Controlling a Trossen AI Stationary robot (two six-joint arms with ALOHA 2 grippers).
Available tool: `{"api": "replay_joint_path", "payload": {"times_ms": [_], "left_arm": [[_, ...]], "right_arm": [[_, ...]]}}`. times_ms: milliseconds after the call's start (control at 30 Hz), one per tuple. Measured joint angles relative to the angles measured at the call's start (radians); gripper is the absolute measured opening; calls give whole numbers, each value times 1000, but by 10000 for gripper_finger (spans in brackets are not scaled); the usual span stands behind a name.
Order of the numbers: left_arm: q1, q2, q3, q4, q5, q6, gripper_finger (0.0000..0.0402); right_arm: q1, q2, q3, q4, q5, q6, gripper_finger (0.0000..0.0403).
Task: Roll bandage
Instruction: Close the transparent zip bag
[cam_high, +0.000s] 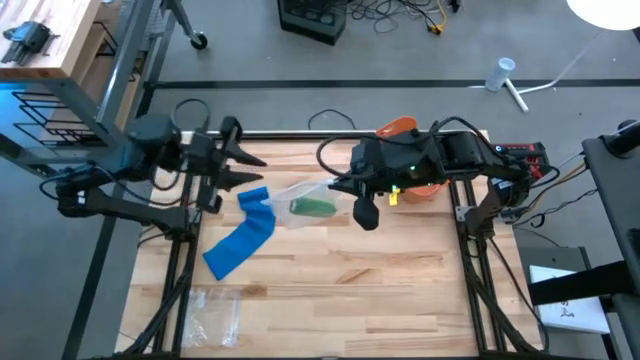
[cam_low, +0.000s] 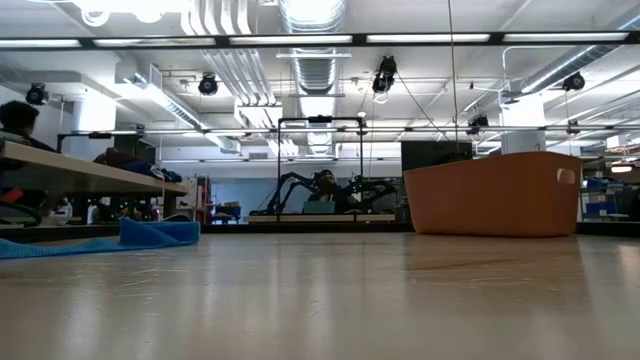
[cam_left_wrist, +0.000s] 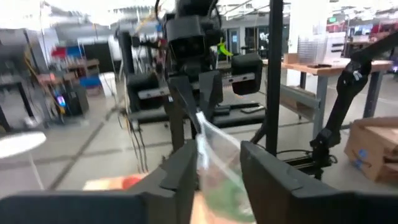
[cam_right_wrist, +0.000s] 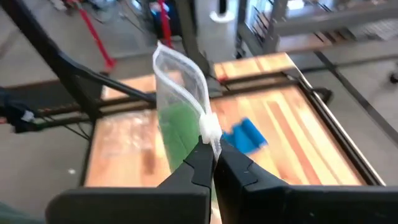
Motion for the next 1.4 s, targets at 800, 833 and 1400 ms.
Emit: {"api": "replay_joint_path", "payload": {"times_ms": [800, 833, 1400], "left_arm": [[-2, 385, -1, 175, 0, -63, 245], [-2, 396, -1, 182, 0, -68, 239], [-2, 449, -1, 197, -25, -103, 8]], "right_arm": [[-39, 54, -17, -182, -31, 148, 0], [-42, 54, -17, -179, -37, 147, 0], [-53, 34, -17, -208, -76, -97, 29]]}}
